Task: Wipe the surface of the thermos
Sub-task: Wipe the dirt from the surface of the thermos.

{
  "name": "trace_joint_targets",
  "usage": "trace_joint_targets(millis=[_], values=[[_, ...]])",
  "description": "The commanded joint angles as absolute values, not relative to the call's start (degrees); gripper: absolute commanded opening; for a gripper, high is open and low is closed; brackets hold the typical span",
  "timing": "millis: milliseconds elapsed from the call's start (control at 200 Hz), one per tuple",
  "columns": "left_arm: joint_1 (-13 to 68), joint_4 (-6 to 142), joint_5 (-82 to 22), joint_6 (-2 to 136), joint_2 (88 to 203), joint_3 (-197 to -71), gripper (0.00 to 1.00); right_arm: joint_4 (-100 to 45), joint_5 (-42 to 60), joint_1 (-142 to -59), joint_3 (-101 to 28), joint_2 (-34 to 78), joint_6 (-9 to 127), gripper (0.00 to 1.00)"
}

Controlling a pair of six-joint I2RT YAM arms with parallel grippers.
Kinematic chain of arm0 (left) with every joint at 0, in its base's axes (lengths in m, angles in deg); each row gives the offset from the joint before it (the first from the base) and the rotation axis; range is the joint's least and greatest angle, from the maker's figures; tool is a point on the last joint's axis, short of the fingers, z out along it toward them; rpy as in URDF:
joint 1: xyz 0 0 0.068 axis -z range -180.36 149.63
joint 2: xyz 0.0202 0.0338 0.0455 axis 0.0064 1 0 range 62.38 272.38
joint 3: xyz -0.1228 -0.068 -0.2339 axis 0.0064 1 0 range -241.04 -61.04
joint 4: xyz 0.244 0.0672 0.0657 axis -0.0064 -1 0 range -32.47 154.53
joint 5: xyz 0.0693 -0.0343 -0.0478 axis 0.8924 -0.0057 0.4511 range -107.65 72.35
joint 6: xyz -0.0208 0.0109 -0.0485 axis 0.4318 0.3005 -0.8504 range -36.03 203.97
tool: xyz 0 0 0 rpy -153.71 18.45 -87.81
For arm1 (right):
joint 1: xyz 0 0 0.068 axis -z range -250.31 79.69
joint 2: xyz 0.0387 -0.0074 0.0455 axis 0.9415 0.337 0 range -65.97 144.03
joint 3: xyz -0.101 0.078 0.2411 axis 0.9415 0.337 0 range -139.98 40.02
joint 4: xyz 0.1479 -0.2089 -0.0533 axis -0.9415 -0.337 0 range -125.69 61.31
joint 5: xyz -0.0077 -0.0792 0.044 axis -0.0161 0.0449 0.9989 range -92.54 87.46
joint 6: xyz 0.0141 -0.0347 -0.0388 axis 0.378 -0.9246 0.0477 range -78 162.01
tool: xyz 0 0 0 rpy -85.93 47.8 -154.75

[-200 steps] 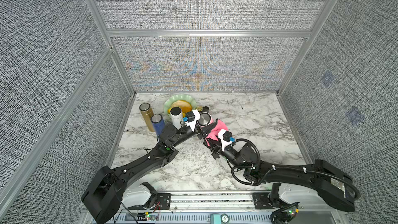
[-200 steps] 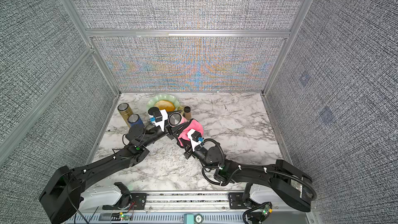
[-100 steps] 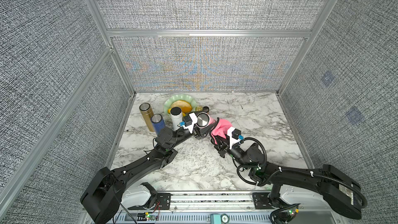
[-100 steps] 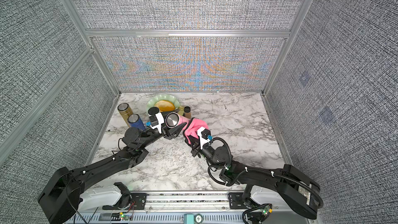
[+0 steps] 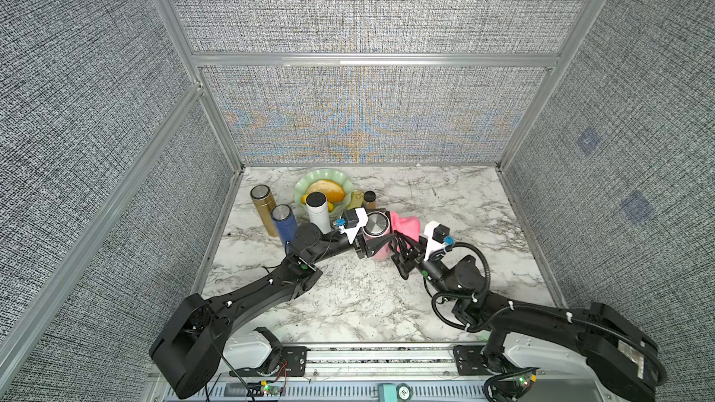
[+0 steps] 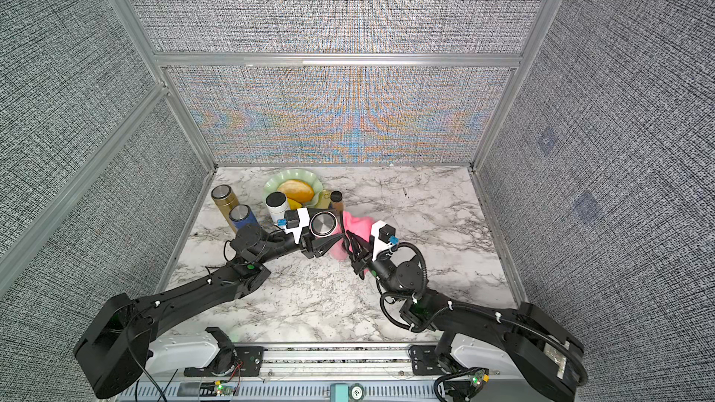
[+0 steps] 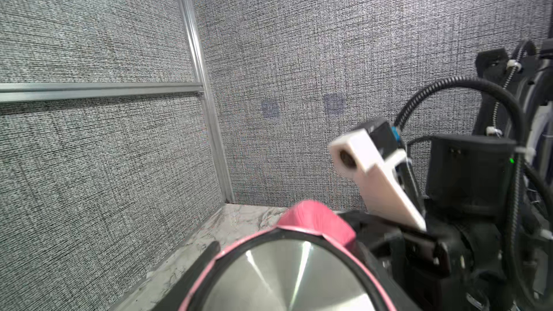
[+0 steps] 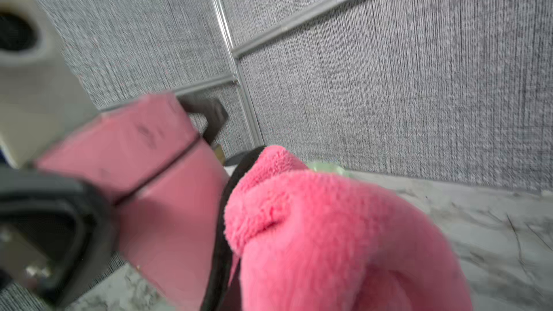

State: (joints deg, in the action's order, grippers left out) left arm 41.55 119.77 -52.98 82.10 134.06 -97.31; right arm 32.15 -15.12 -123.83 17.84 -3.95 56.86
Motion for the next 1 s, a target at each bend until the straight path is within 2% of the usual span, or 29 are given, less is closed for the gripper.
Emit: trace_joint_targets(millis=[0, 145, 295, 485, 660, 775, 910, 996], values=[[41.56, 124.53, -55.94, 83.24, 134.42, -97.85, 0.0, 27.09, -11.55, -123.83, 15.68, -5.1, 57.83, 0.0], [41.56, 124.36, -57.39, 84.61, 135.25, -97.9, 0.0, 28.47, -10.06, -123.81, 18.06, -0.31, 60.22, 0.0], [41.56, 125.21, -58.52, 84.57, 134.62, -97.47, 0.0, 44.12, -10.05, -123.23, 24.89, 7.71, 62.47, 0.0], [41.56, 124.73, -57.6, 85.61, 133.84, -96.98, 0.0, 33.3, -7.2, -123.13, 18.23, 0.25, 59.86, 0.0], [41.6, 124.74, -56.7, 85.98, 132.97, -95.72, 0.0, 30.02, -5.76, -123.05, 16.17, -4.22, 59.3, 0.0], [41.56, 124.3, -55.86, 86.42, 132.55, -95.52, 0.0, 31.16, -5.92, -123.13, 17.9, -1.13, 60.86, 0.0], [41.52, 124.25, -55.01, 86.78, 132.47, -95.55, 0.0, 42.06, -8.47, -122.76, 23.93, 6.35, 63.67, 0.0], [41.59, 124.8, -54.92, 86.74, 132.43, -95.32, 0.0, 42.91, -8.4, -122.69, 24.28, 7.74, 64.47, 0.0]])
